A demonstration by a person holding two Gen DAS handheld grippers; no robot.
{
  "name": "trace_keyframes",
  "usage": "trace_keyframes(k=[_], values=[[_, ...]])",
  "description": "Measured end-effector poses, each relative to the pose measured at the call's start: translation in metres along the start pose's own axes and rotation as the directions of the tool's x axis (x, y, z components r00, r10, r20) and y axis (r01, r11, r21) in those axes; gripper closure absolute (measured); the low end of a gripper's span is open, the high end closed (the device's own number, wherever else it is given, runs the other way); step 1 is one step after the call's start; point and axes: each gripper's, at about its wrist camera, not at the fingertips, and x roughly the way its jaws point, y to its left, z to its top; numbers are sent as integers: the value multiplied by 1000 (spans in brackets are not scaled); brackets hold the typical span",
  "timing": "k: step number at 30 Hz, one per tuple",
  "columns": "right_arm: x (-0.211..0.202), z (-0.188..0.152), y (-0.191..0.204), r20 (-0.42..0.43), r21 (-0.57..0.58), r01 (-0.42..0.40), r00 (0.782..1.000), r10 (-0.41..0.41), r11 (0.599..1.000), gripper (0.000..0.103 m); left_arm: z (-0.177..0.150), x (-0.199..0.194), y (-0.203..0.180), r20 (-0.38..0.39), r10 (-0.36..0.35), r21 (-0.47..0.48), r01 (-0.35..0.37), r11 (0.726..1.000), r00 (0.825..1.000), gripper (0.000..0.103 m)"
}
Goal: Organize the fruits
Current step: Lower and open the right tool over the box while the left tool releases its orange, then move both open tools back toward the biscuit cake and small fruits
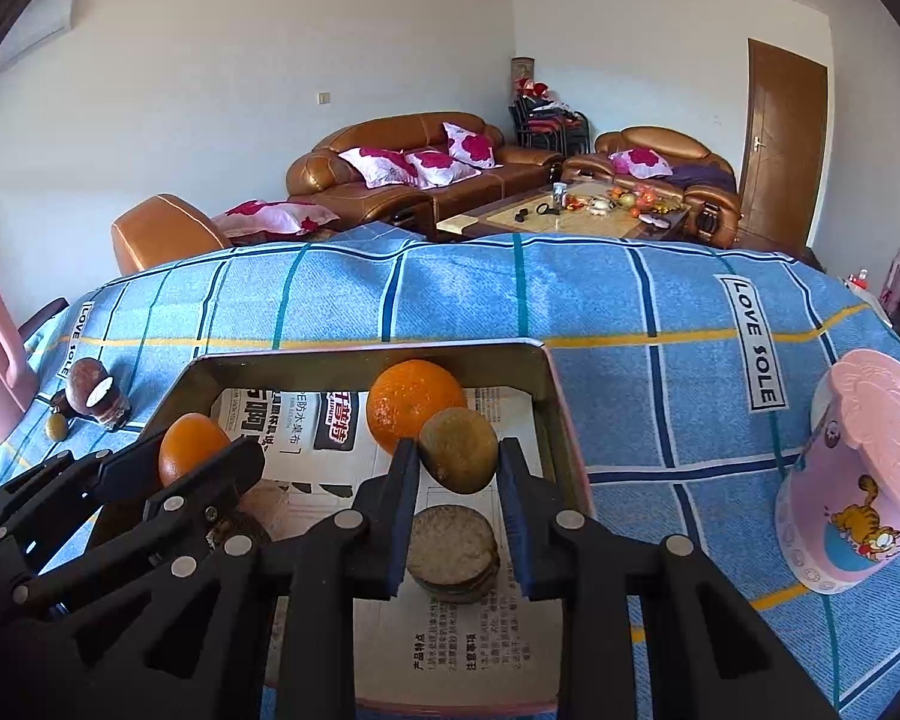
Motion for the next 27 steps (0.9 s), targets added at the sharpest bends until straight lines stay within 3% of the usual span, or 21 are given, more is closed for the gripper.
trace_keyframes(k=[9,13,16,17,19,21,23,27], values=[[-2,-3,-5,15,45,-100,995,99,994,72,0,1,4,-9,-8,-16,8,1000,1000,67],[-12,-4,-9,58,65,-124,991,120,990,63,-1,-1,5,-4,-5,-15,5,1000,1000,66],[-25,-5,-13,130,85,-87,989,75,993,55,-2,-5,0,19,3,7,-3,1000,1000,65],[-30,-5,-15,157,94,-74,986,58,993,52,-2,-8,-1,32,9,15,-10,1000,999,61],[-39,-6,-20,207,119,-44,978,19,992,43,-3,-12,-5,52,31,28,-32,999,998,37],[-45,-5,-25,244,143,-11,969,-25,990,37,-3,-15,-6,72,56,32,-59,998,996,6],[-49,-6,-29,264,171,16,962,-62,985,33,-3,-21,-6,103,56,37,-60,997,993,0],[-49,-5,-35,261,200,32,962,-84,979,31,-4,-28,-9,139,70,53,-78,996,988,0]])
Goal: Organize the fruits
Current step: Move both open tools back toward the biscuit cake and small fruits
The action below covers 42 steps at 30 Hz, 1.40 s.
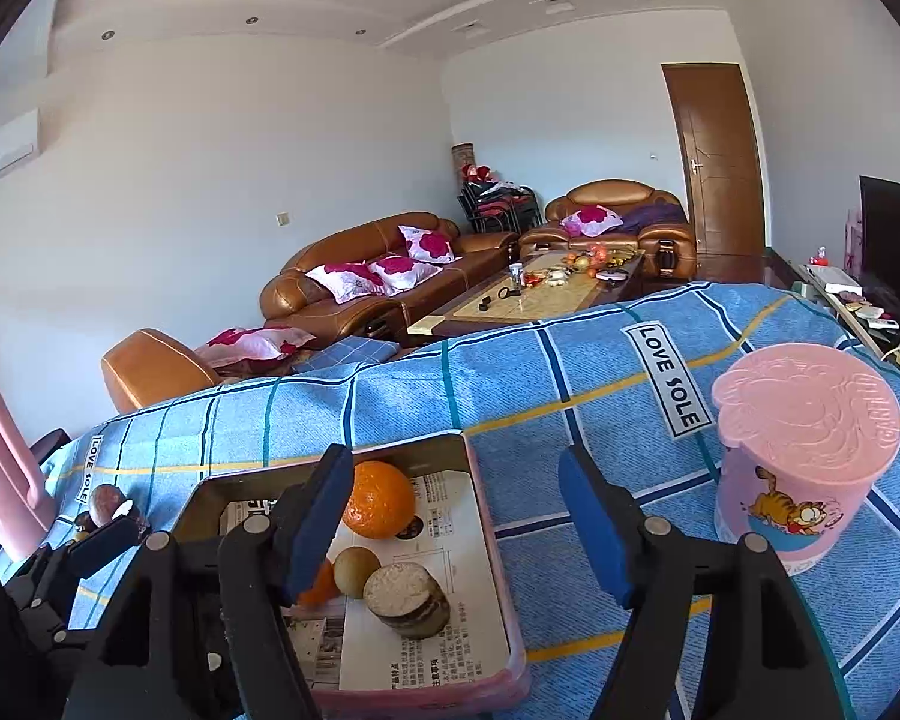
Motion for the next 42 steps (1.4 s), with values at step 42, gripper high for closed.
trace_keyframes(k=[42], values=[[-46,-30,60,102,-106,102,991,-91,989,31,-21,-29,79,-12,188,-53,-189,981,982,0]])
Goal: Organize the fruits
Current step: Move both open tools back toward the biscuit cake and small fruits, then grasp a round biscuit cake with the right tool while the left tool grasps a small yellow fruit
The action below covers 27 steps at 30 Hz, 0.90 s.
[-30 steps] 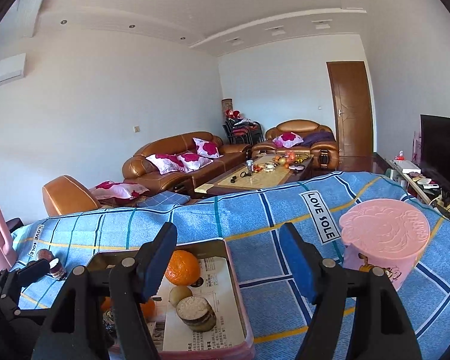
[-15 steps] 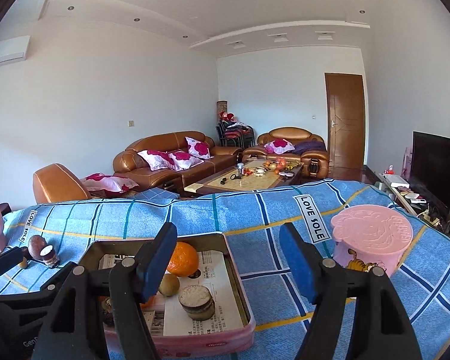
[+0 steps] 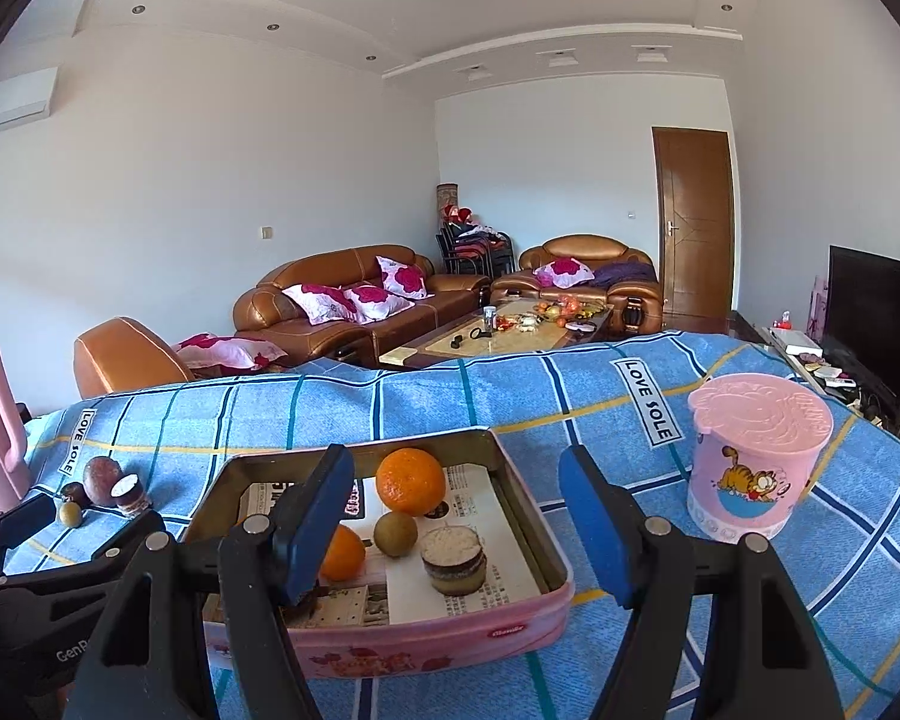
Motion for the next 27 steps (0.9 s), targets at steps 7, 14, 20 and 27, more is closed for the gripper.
trace_keyframes(k=[7,14,20,27], values=[[-2,-4,30,-18,-9,-46,999,46,999,31,2,5,20,22,59,86,-61,994,998,0],[4,-7,62,-53,3,-106,993,106,994,31,8,18,55,28,133,115,-136,984,991,0],[5,-9,98,-65,-24,-162,985,160,986,31,13,30,84,-2,151,65,-150,987,989,0],[21,-9,130,-115,-22,-213,971,210,977,31,16,49,119,-57,189,23,-188,982,980,0]])
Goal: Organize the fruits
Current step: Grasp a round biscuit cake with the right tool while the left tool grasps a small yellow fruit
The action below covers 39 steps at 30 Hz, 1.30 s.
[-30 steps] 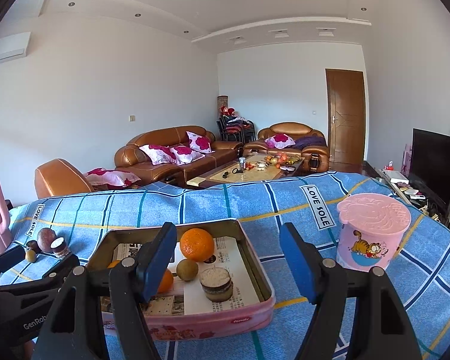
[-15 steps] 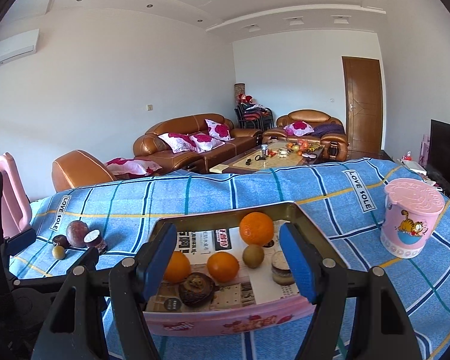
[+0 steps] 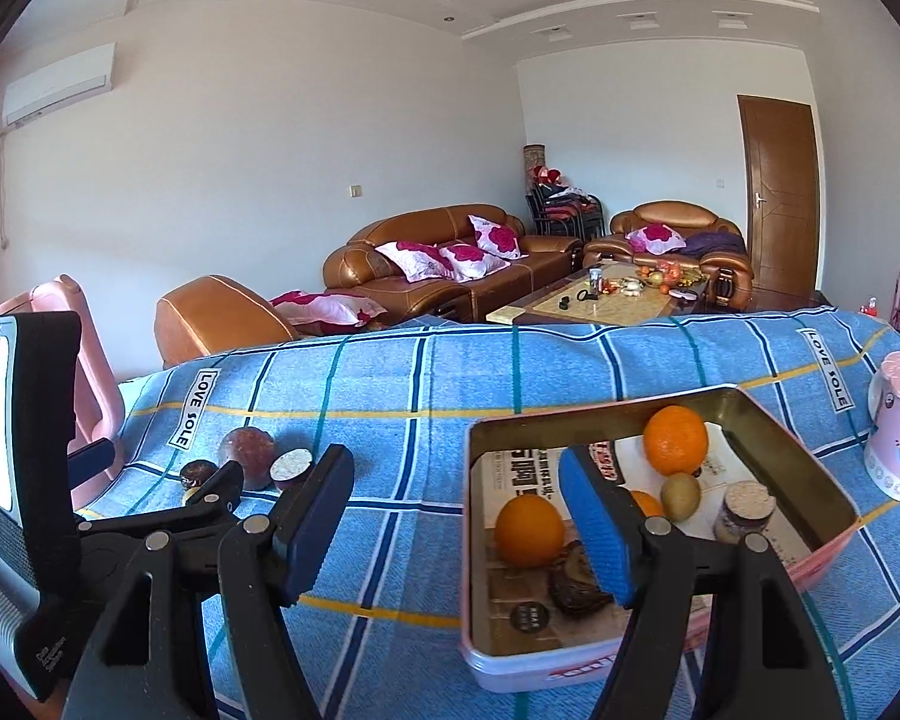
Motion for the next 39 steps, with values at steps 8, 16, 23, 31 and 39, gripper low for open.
trace_keyframes(k=[8,16,23,31,39], values=[[43,1,36,-141,-47,-86,987,79,995,31,1,30,51,-103,143,-63,-150,987,984,0],[98,-2,76,-327,-130,-161,939,110,978,31,-4,40,89,-178,147,-155,-175,972,973,0],[130,-3,96,-399,-171,-162,913,82,972,42,-5,41,92,-195,65,-174,-100,980,979,0],[135,-6,86,-449,-119,-176,887,105,977,66,-5,41,65,-193,-12,-93,-6,996,981,0],[100,-8,68,-375,-74,-145,921,107,987,67,-4,47,45,-220,-155,-79,141,987,963,13]])
